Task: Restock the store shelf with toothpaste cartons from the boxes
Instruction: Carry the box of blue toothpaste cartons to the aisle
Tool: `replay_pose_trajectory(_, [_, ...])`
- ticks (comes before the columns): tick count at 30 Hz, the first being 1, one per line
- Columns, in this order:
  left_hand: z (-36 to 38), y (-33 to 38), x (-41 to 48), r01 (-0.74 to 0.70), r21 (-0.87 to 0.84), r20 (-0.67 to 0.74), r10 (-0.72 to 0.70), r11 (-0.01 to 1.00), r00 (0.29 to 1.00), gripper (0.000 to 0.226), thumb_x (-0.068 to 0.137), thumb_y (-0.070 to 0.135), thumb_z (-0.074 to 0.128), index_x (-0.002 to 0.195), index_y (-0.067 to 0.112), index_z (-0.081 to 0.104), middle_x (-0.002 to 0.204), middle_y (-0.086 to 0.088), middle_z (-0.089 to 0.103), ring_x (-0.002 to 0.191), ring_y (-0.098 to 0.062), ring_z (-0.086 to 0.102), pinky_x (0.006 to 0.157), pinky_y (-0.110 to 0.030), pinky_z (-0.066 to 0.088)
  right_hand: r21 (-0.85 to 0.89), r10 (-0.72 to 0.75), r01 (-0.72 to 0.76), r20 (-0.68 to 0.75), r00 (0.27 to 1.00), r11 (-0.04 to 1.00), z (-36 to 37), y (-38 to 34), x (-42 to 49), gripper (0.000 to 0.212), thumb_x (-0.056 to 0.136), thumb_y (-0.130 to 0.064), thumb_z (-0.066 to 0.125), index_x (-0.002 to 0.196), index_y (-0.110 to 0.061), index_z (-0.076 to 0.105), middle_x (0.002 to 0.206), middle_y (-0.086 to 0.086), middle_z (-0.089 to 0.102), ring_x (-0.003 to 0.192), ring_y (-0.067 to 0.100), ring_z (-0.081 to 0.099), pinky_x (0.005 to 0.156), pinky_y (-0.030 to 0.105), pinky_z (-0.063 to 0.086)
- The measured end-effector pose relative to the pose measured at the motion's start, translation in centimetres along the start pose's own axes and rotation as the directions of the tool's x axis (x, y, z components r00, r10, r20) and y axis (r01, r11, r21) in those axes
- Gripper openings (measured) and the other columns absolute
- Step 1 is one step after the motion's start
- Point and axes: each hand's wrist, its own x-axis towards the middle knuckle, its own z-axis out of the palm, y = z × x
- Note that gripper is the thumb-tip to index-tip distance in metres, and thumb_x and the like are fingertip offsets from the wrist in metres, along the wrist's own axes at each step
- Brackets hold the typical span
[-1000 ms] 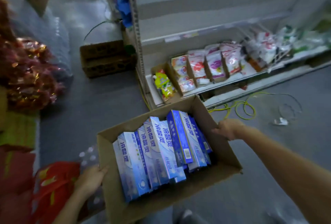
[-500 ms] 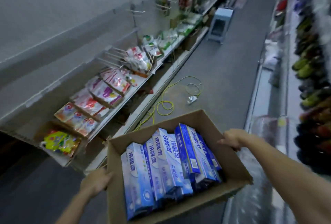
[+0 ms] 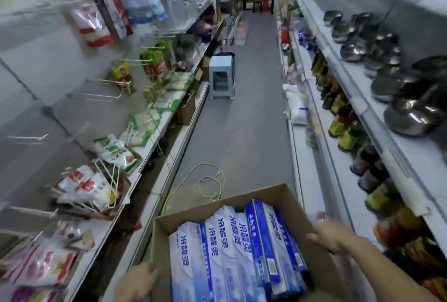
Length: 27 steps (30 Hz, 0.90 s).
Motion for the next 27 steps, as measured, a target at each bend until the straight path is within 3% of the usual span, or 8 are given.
replay_pose_trajectory(2, [-5.7,6.4,0.5,-0.081,0.026,-0.064,0.082,0.996,0.995,0.04,0.095,0.056,0.042,0.12,0.028,0.056,0.127,-0.003,0.061,0.116,-0.018,0.058,0.087,-0.023,0.044,0.011,-0.021,0.022,-0.043,0.999,1.0,-5.1,2.4,3.8,0.039,0.098,-0.05,0.036,0.106,-0.019,0.058,0.123,0.008,0.062,0.114,0.024,0.057,0.084,0.028,0.041])
replay_pose_trajectory(5, [-14.1,16.0,4.4,-0.162,0.141,-0.097,0.176,0.977,0.98,0.044,0.094,0.054,0.04,0.104,0.019,0.063,0.114,-0.002,0.065,0.108,-0.018,0.062,0.085,-0.025,0.046,0.059,0.016,-0.013,-0.045,0.999,0.998,-13.7,5.5,9.3,0.045,0.098,-0.052,0.036,0.069,-0.019,0.049,0.076,0.0,0.064,0.074,0.016,0.061,0.067,0.027,0.037])
replay_pose_trajectory(8, [-20.4,24.8,10.6,-0.17,0.217,-0.112,0.198,0.961,0.974,0.039,0.094,0.054,0.04,0.08,0.022,0.055,0.093,0.005,0.063,0.092,-0.014,0.062,0.076,-0.024,0.046,0.06,0.039,-0.035,-0.064,0.997,0.998,-22.1,9.0,16.4,0.055,0.098,-0.052,0.035,0.058,-0.018,0.053,0.051,-0.001,0.054,0.048,0.005,0.049,0.065,0.026,0.042])
replay_pose_trajectory(13, [-27.9,37.5,18.8,-0.145,0.05,-0.13,0.151,0.988,0.98,0.041,0.092,0.052,0.046,0.071,0.018,0.055,0.079,0.008,0.063,0.082,-0.012,0.061,0.065,-0.024,0.041,0.003,0.028,-0.028,-0.077,0.997,1.0,-36.5,14.4,28.8,0.056,0.098,-0.053,0.033,0.071,-0.012,0.06,0.06,0.0,0.057,0.057,0.009,0.052,0.074,0.027,0.039])
replay_pose_trajectory(17, [-33.7,45.3,26.5,-0.145,0.013,-0.149,0.145,0.989,0.978,0.048,0.087,0.059,0.045,0.067,0.017,0.058,0.083,-0.001,0.065,0.086,-0.019,0.065,0.069,-0.026,0.046,-0.042,-0.016,0.011,-0.106,0.994,0.999,-48.8,17.5,36.6,0.054,0.099,-0.05,0.034,0.057,-0.018,0.046,0.06,-0.004,0.048,0.056,0.007,0.044,0.081,0.03,0.044])
replay_pose_trajectory(20, [-38.9,51.3,33.5,-0.118,-0.005,-0.19,0.115,0.993,0.975,0.054,0.077,0.065,0.042,0.071,0.016,0.063,0.087,-0.003,0.07,0.083,-0.02,0.066,0.075,-0.029,0.051,-0.052,-0.053,0.047,-0.124,0.991,0.998,-58.0,18.6,43.3,0.052,0.102,-0.046,0.033,0.058,-0.019,0.042,0.06,-0.006,0.043,0.054,0.005,0.038,0.066,0.026,0.041])
replay_pose_trajectory(22, [-42.6,55.2,36.1,-0.156,0.0,-0.192,0.153,0.988,0.969,0.053,0.084,0.061,0.047,0.064,0.014,0.06,0.082,-0.004,0.068,0.081,-0.021,0.064,0.07,-0.028,0.047,-0.04,-0.059,0.054,-0.13,0.99,0.998,-61.8,19.5,47.2,0.053,0.102,-0.044,0.034,0.057,-0.017,0.044,0.057,-0.005,0.046,0.051,0.005,0.041,0.053,0.019,0.033])
replay_pose_trajectory(27, [-50.9,66.1,47.7,-0.16,0.071,-0.194,0.171,0.985,0.966,0.049,0.09,0.046,0.053,0.057,0.011,0.057,0.063,0.001,0.058,0.074,-0.022,0.061,0.062,-0.028,0.038,-0.043,-0.067,0.064,-0.068,0.995,0.997,-70.5,22.7,61.8,0.057,0.099,-0.045,0.036,0.058,-0.012,0.058,0.047,-0.003,0.056,0.042,0.004,0.049,0.05,0.016,0.034])
